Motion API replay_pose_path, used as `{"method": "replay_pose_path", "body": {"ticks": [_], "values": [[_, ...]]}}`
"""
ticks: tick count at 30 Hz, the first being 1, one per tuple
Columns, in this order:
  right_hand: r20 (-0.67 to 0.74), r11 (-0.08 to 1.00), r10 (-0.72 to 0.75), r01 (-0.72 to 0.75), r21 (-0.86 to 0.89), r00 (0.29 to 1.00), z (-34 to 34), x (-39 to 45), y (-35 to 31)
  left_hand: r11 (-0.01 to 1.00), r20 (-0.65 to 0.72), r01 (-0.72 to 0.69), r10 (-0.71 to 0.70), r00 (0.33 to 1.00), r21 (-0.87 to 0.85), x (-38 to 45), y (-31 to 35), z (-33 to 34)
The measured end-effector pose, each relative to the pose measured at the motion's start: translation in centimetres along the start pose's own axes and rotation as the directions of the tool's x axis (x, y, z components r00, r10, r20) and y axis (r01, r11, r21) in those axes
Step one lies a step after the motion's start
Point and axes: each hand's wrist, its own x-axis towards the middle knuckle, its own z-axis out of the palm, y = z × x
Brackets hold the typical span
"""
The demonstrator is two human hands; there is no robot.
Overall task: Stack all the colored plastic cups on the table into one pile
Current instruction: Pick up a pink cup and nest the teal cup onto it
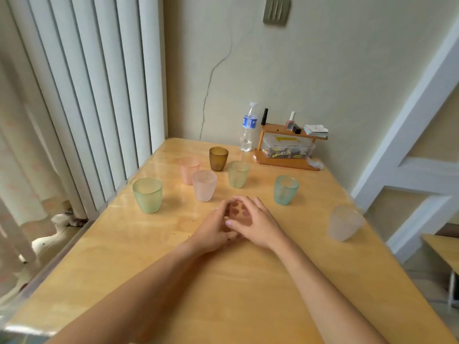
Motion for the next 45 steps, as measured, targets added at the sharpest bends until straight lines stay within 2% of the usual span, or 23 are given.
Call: {"method": "replay_pose_path", "body": {"ticks": [4,6,9,12,15,18,23,26,29,33,36,45], "values": [[0.028,0.998,0.020,-0.022,0.057,0.999,-1.6,0.5,0.1,1.000,-0.017,-0.009,0.009,1.000,0.018,0.3,-0.6,0.1],[-0.133,0.998,0.013,-0.005,0.058,0.991,-3.0,1.4,1.0,1.000,-0.042,-0.014,0.014,0.999,0.010,0.4,-1.0,0.3],[-0.442,0.999,-0.002,-0.013,-0.031,0.897,-5.3,3.2,3.5,1.000,-0.086,-0.006,0.008,0.996,0.025,0.7,-1.4,0.4],[-0.557,0.978,0.107,-0.188,-0.089,0.823,-6.8,4.7,5.9,0.999,-0.116,0.012,-0.008,0.993,0.040,0.8,-1.8,0.6],[-0.488,0.923,0.274,-0.369,-0.107,0.828,-7.2,5.9,7.6,0.999,-0.122,0.011,-0.006,0.992,0.042,1.0,-2.1,0.8],[-0.357,0.894,0.401,-0.445,-0.046,0.843,-6.9,6.8,8.8,0.999,-0.130,0.006,-0.001,0.992,0.038,1.1,-2.3,0.8],[-0.424,0.895,0.402,-0.446,-0.005,0.812,-6.6,7.1,9.8,0.999,-0.140,0.000,0.007,0.990,0.046,1.1,-2.2,0.8],[-0.406,0.903,0.399,-0.430,0.018,0.822,-6.6,6.6,9.1,0.999,-0.163,0.012,-0.004,0.987,0.050,1.1,-2.2,0.7],[-0.358,0.931,0.355,-0.361,0.053,0.863,-6.4,5.6,7.3,0.998,-0.162,0.018,-0.008,0.987,0.063,1.0,-2.1,0.7],[-0.339,0.985,0.172,-0.165,0.048,0.925,-6.3,4.3,3.7,0.997,-0.161,0.021,-0.009,0.987,0.070,0.9,-2.0,0.5],[-0.333,0.998,0.057,-0.055,0.013,0.941,-6.5,3.7,0.9,0.997,-0.165,0.033,-0.021,0.986,0.070,0.9,-1.9,0.5],[-0.230,0.997,-0.080,0.076,-0.025,0.970,-4.7,2.2,-2.6,0.999,-0.145,0.040,-0.035,0.989,0.033,0.3,-1.4,0.6]]}}
